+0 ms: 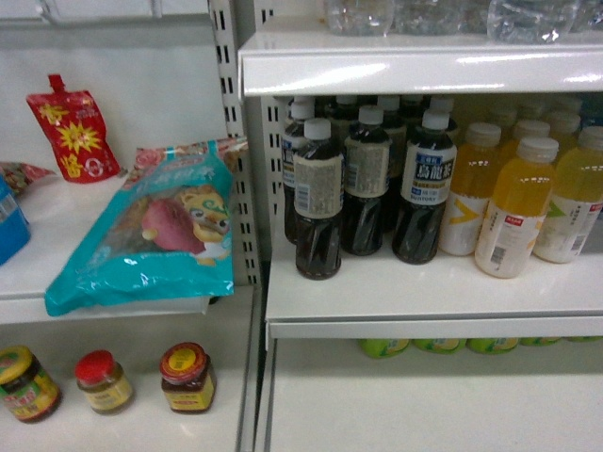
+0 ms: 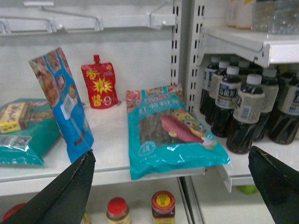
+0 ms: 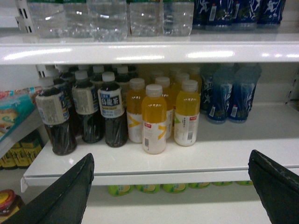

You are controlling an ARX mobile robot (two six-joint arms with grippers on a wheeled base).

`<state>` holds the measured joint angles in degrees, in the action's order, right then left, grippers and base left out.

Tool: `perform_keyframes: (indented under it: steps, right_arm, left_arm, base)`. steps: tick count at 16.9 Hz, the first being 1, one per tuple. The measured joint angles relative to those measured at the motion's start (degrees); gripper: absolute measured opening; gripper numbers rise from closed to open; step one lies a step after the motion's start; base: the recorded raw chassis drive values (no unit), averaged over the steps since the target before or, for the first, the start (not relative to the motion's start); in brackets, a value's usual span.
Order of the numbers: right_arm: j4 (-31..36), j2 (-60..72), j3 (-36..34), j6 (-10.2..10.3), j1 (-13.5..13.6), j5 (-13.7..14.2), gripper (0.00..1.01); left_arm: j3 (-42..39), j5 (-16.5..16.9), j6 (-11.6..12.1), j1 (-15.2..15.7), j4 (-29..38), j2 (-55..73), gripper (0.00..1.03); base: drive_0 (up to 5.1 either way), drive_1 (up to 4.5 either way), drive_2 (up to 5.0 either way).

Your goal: Move water from second to third shelf

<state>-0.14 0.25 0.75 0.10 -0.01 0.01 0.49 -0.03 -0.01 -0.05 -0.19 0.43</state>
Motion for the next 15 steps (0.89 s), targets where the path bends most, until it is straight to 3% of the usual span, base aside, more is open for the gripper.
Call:
perform_keyframes:
  steps: [15]
  right_arm:
    - [-0.13,-0.02,0.00,0.00,0.00,-0.02,0.98]
  left_arm:
    - [0.02,0.00,0.00,0.00,-0.11,0.00,0.98]
  base:
    - [0.0,0.00,0.0]
